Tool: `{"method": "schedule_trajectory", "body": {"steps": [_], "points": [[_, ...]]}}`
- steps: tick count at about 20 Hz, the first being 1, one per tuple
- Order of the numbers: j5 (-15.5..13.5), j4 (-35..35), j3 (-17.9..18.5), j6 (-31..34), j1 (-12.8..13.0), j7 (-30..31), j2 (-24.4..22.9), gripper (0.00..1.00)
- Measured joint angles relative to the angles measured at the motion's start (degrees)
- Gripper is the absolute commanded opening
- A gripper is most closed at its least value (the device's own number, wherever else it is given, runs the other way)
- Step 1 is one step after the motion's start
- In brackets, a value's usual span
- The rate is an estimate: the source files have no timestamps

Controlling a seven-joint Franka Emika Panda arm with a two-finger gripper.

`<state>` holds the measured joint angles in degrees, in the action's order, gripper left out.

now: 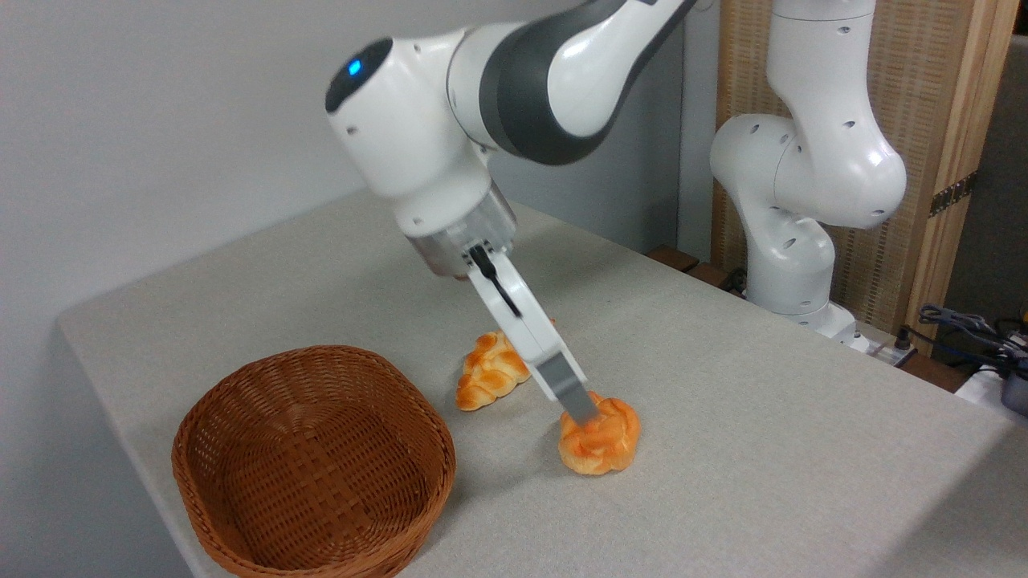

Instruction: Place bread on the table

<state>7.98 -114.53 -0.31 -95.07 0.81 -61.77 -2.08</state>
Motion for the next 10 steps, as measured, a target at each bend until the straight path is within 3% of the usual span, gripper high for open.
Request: {"method": "schedule_trajectory", "body": {"steps": [7,10], "points": [[-9.2,12.1,-2.2,-0.2,0.7,11.6,-1.3,1.00],[-11.7,17.5,-2.2,-0.2,0.7,15.9,-1.4,1.00]]}}
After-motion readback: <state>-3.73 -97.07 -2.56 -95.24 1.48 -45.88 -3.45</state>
